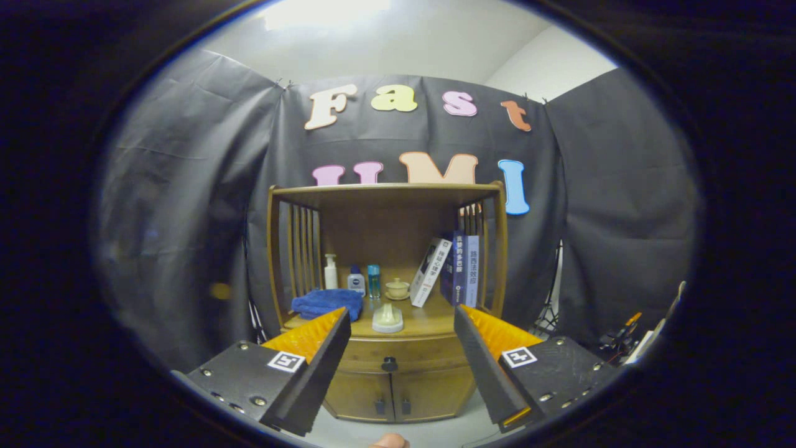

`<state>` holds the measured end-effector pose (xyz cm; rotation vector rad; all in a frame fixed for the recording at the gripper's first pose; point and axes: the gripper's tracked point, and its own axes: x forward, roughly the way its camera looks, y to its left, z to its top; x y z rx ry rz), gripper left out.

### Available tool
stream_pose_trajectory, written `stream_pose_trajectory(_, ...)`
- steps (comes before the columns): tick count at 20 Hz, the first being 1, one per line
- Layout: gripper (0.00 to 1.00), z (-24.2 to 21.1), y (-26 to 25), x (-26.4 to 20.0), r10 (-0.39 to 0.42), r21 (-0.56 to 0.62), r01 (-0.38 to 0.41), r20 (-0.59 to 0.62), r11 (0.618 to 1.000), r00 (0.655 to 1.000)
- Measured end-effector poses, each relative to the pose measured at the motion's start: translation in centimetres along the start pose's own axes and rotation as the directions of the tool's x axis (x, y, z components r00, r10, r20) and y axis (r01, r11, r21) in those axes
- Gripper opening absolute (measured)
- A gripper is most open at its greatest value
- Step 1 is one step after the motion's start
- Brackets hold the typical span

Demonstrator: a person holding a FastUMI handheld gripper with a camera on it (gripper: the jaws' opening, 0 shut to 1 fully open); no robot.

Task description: Pull open the drawer, take out the items inside it, and place them on the countertop above the cabinet.

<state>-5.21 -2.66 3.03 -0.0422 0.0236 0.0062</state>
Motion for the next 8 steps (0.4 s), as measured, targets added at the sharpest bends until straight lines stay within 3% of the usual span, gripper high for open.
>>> stream_pose_trajectory(8,0.99,-0.7,-2.1,-1.0,-0.037,0.02,0.037,-0.006,0.999,0.999)
